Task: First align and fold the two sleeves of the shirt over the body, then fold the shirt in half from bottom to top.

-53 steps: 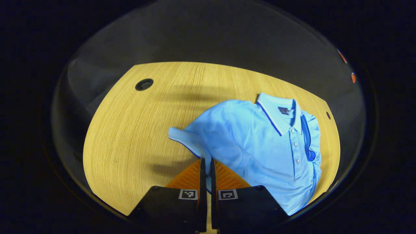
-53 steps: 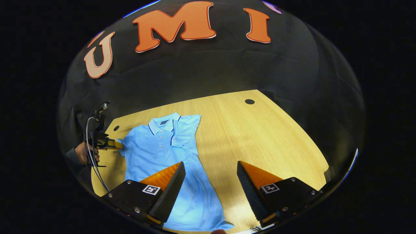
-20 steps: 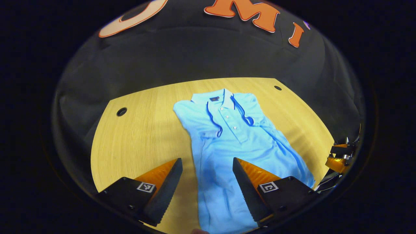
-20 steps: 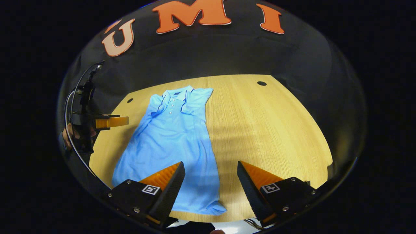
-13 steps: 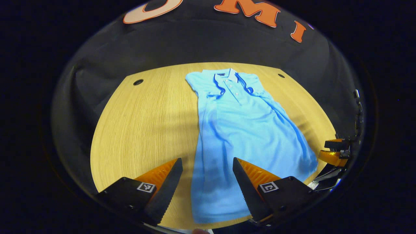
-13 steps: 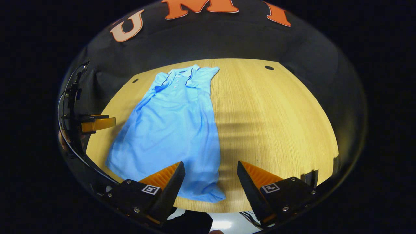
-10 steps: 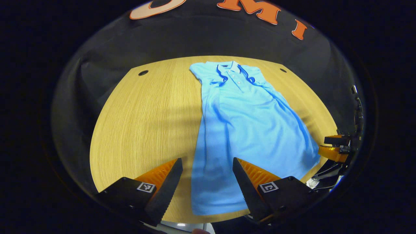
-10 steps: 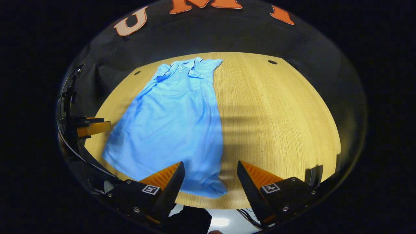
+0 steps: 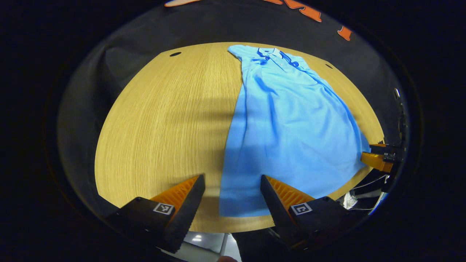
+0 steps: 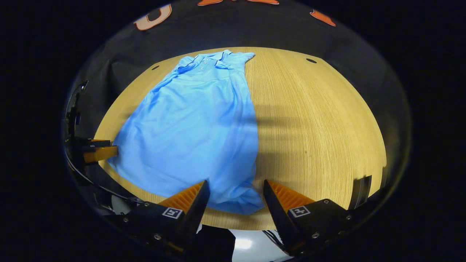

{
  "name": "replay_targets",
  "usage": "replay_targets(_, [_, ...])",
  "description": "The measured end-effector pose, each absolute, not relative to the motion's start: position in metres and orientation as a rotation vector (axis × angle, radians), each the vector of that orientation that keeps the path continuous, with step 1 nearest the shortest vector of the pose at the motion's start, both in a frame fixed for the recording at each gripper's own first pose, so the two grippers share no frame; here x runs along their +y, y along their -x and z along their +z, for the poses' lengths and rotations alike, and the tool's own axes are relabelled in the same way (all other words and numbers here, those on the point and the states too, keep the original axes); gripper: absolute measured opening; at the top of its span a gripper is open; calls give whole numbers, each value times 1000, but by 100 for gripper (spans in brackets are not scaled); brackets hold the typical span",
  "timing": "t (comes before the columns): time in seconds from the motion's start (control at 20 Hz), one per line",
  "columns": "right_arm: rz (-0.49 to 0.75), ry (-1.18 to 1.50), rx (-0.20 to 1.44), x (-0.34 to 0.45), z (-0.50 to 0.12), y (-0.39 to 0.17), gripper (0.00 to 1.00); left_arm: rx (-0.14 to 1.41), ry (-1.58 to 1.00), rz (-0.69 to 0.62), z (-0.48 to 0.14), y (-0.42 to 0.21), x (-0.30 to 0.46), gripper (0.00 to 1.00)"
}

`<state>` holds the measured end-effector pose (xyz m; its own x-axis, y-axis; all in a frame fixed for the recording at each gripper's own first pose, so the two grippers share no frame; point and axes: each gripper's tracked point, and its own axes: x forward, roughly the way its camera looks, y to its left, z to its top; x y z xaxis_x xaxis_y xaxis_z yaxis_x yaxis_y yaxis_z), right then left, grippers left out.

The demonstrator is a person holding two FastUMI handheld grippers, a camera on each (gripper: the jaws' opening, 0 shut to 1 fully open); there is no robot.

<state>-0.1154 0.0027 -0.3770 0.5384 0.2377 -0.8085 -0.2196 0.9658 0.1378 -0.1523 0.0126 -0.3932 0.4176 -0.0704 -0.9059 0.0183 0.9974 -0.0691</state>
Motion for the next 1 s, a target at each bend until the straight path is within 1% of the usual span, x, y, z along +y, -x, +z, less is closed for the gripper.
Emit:
replay_targets(0.05, [262, -3, 964, 1, -379, 115, 87, 1133, 42, -60, -392, 153, 12, 99])
replay_targets(0.1, [252, 16, 967, 1, -379, 117, 76, 1134, 46, -57, -393, 153, 9, 99])
replay_targets(0.15, [255, 10, 971, 5, -379, 118, 69, 1135, 43, -55, -391, 152, 7, 97])
replay_targets(0.2, [252, 4, 979, 8, -379, 119, 47, 1139, 40, -67, -393, 153, 3, 96])
replay_targets(0.25, [246, -8, 994, 10, -378, 120, 43, 1143, 37, -72, -393, 152, -2, 85])
replay_targets(0.3, [243, -31, 1006, 13, -379, 119, 31, 1148, 37, -82, -395, 153, -9, 73])
replay_targets(0.35, [242, -69, 1023, 16, -378, 118, 27, 1150, 44, -77, -396, 151, -15, 52])
replay_targets(0.4, [245, -127, 1045, 20, -377, 118, 16, 1148, 42, -69, -393, 151, -19, 30])
replay_targets(0.45, [256, -194, 1063, 26, -376, 117, 10, 1154, 29, -65, -395, 151, -21, 9])
replay_targets(0.5, [261, -251, 1075, 31, -376, 116, 5, 1154, 40, -63, -391, 149, -24, 11])
replay_targets(0.55, [267, -292, 1088, 32, -376, 116, 4, 1149, 78, -65, -393, 147, -30, 6])
replay_targets(0.6, [282, -334, 1085, 36, -373, 117, 2, 1142, 113, -73, -386, 145, -33, 6])
replay_targets(0.65, [303, -383, 1064, 41, -364, 113, 2, 1124, 121, -65, -379, 140, -31, 7])
replay_targets(0.7, [323, -423, 1048, 45, -356, 112, 1, 1109, 129, -69, -373, 134, -31, 6])
replay_targets(0.85, [374, -459, 1000, 52, -335, 104, 2, 1060, 202, -56, -350, 121, -35, 6])
replay_targets(1.0, [409, -503, 956, 60, -313, 94, 1, 996, 212, -57, -323, 109, -29, 6])
